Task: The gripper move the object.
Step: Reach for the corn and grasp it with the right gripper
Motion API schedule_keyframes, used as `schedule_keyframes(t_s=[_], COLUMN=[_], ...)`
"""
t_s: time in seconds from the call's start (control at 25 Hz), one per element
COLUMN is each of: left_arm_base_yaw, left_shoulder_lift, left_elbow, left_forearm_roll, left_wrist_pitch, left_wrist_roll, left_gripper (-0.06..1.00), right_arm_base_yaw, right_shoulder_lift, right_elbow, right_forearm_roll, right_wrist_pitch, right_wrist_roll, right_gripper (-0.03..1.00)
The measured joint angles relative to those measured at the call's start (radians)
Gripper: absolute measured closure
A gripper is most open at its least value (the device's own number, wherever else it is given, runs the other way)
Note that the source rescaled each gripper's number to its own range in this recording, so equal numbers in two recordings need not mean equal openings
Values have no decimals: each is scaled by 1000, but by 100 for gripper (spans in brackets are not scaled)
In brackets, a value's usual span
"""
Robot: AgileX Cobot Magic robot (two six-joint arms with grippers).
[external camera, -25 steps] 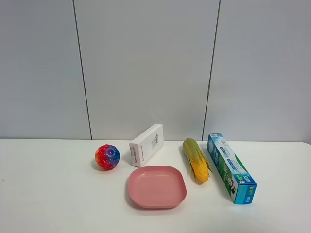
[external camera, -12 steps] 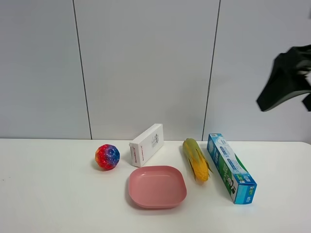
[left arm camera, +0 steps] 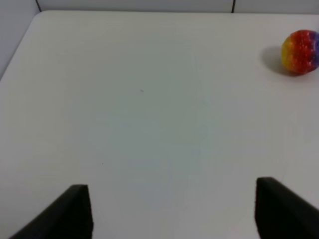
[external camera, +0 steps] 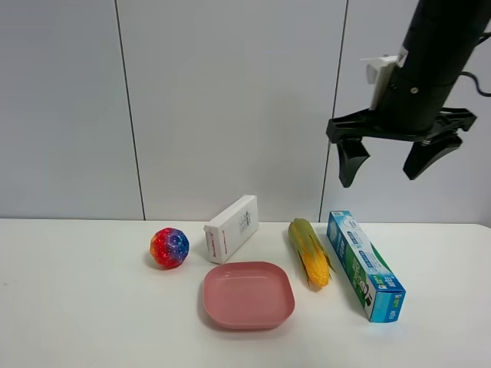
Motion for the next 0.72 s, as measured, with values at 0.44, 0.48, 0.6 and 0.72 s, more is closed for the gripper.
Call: schedule_keyframes(t_s=[0.44, 0.48, 0.6, 0.72], left_arm_base_yaw=[0, 0, 0, 0], left_shoulder_lift=[0, 0, 0, 0], left_elbow=[0, 0, 0, 0], left_forearm_roll=[0, 0, 0, 0], left_wrist_pitch=[0, 0, 0, 0], left_wrist_roll=[0, 0, 0, 0], left_gripper=[-6, -6, -6, -6], right_arm_base_yaw=[14, 14, 14, 14], right_shoulder_lift=[249, 265, 306, 331], right_elbow=[-55, -55, -55, -55], right_forearm_roll=[-65, -74, -91, -98], right_wrist_pitch=[-164, -193, -252, -282], right_wrist_roll=[119, 140, 177, 184], right_gripper=[12, 12, 12, 12])
